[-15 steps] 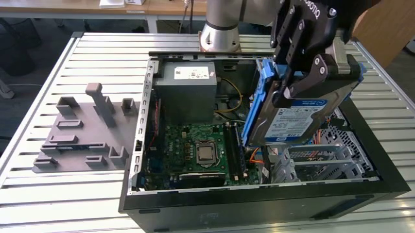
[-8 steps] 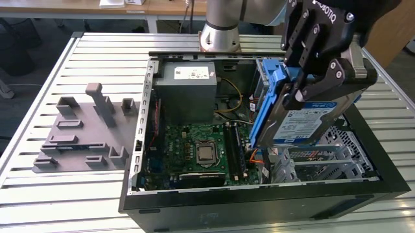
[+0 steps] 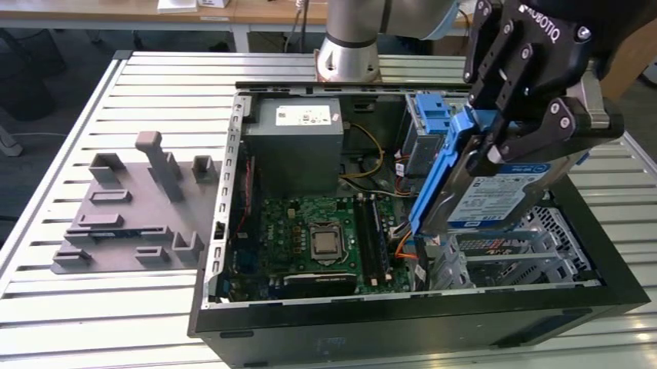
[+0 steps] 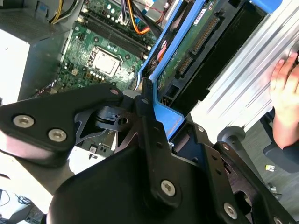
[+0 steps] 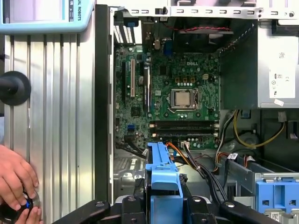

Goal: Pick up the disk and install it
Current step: 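Insert the disk into the insertion slot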

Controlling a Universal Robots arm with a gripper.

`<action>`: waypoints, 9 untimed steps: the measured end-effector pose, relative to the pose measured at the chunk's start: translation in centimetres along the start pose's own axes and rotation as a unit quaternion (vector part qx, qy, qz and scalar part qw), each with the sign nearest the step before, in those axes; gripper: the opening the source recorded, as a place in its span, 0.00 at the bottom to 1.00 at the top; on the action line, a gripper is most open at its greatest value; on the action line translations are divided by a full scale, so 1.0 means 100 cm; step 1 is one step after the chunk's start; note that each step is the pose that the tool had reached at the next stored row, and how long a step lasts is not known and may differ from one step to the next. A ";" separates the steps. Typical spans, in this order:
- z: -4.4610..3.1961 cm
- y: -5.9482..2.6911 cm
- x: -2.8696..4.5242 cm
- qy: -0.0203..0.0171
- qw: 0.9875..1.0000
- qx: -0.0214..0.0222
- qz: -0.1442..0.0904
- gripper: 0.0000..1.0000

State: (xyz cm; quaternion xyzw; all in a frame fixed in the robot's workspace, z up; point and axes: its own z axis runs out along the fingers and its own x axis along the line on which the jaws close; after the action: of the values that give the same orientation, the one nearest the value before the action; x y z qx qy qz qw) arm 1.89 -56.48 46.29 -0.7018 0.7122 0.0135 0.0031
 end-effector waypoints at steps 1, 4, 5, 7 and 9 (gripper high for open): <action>0.0003 -0.0013 0.0000 0.000 1.000 0.000 0.000 0.36; 0.0012 -0.0044 0.0000 0.000 1.000 0.000 0.000 0.36; 0.0015 -0.0055 0.0000 0.000 1.000 0.000 0.000 0.36; 0.0023 -0.0083 0.0000 0.000 1.000 0.000 0.000 0.36; 0.0033 -0.0114 0.0003 0.000 1.000 0.000 0.000 0.36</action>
State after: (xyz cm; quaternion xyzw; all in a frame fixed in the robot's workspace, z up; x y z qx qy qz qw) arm 3.03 -56.52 45.94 -0.7018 0.7122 0.0136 0.0031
